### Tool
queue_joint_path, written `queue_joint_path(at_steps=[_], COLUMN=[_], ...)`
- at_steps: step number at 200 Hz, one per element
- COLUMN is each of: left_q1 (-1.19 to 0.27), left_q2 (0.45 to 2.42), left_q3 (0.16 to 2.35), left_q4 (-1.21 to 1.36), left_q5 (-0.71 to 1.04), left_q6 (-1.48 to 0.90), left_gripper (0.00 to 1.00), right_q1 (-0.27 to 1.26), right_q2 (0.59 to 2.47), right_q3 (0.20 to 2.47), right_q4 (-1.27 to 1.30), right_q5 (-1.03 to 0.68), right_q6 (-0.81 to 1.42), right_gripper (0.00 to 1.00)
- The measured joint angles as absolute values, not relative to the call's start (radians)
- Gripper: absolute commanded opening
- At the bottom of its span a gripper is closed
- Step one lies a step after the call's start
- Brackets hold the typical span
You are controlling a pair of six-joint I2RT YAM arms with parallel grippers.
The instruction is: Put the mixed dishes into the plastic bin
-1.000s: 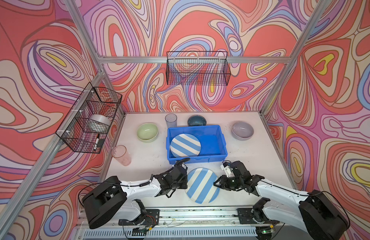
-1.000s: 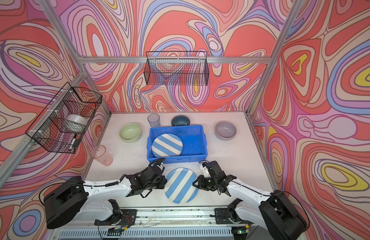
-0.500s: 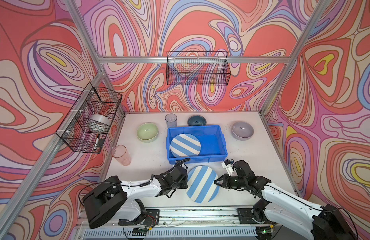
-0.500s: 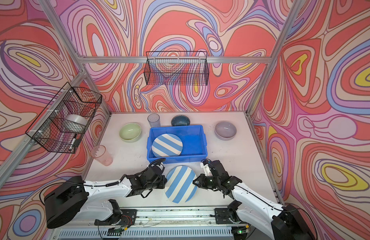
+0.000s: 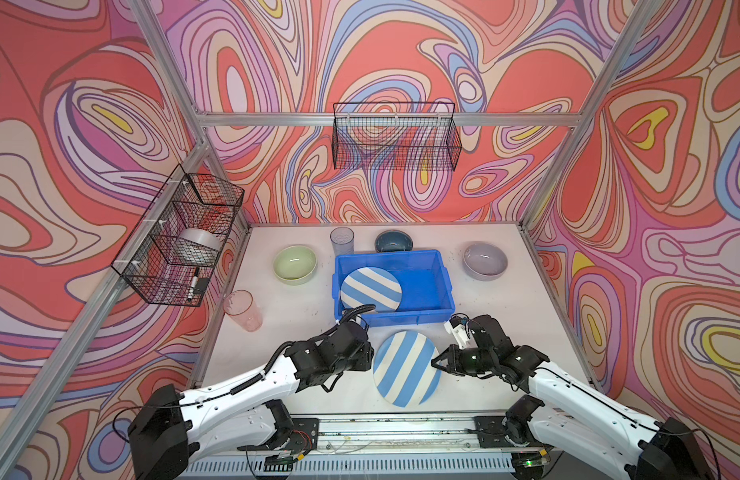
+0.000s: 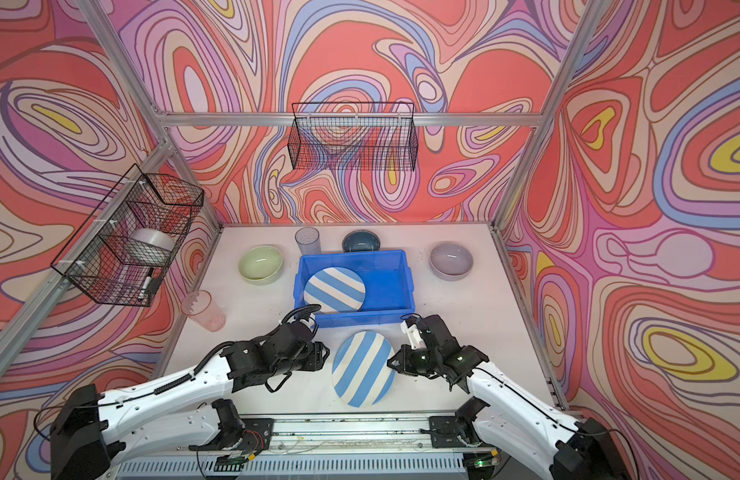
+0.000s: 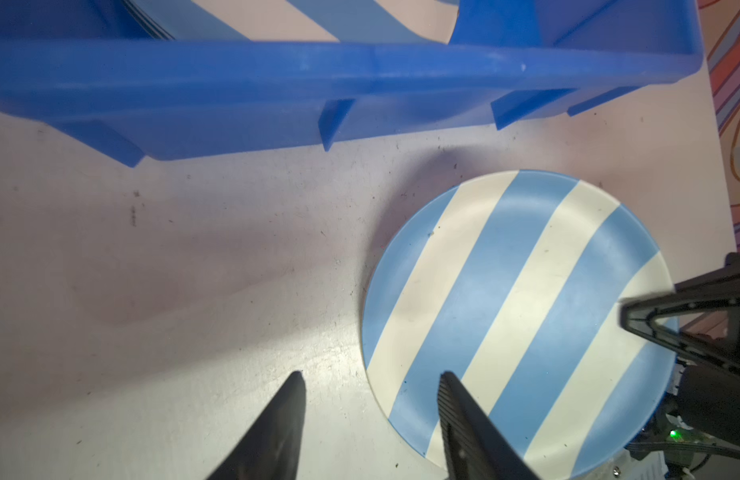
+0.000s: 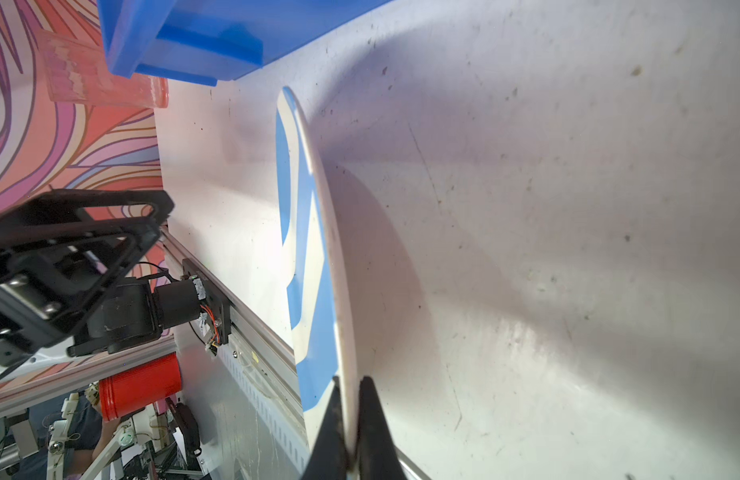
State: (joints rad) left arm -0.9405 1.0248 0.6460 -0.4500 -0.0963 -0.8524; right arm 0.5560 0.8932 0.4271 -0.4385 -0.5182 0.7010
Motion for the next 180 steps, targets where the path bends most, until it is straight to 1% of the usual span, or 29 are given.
queue_joint_path(at_steps=[26, 64, 79, 93, 110, 134, 180], left_q1=[-0.858, -0.642, -0.572, -0.502, -0.428, -0.391, -0.34], left_q2=[0.981, 0.951, 0.953, 0.965, 0.996, 1.065, 1.227], left_q3=[0.686, 0.748, 0.775, 0.797, 0.825, 0.871, 0.935], left_q4=[-0.556, -0.674, -0.701, -0.713, -0.714, -0.713, -0.672], left_q5=[-0.086, -0.017, 0.02, 0.062, 0.121, 0.169, 0.219], left_q6=[-0.834, -0.761, -0.72, -0.686, -0.656, -0.623, -0.567], left_gripper=[0.61, 0.59, 0.56, 0.48, 0.46, 0.45, 0.38], right_q1=[0.556, 0.556, 0.556, 0.556, 0.556, 0.556, 0.519], right_q2=[0.904, 0.906, 0.908, 0.924, 0.968, 1.049, 1.243], right_q3=[0.485, 0.599, 0.656, 0.714, 0.786, 0.871, 1.021], right_q4=[-0.503, -0.557, -0.567, -0.577, -0.585, -0.582, -0.529], right_q5=[-0.518, -0.55, -0.559, -0.56, -0.553, -0.529, -0.474], right_q6=[0.679, 0.675, 0.677, 0.678, 0.681, 0.688, 0.69], right_gripper=[0.0, 0.0, 0.0, 0.0, 0.0, 0.0, 0.0])
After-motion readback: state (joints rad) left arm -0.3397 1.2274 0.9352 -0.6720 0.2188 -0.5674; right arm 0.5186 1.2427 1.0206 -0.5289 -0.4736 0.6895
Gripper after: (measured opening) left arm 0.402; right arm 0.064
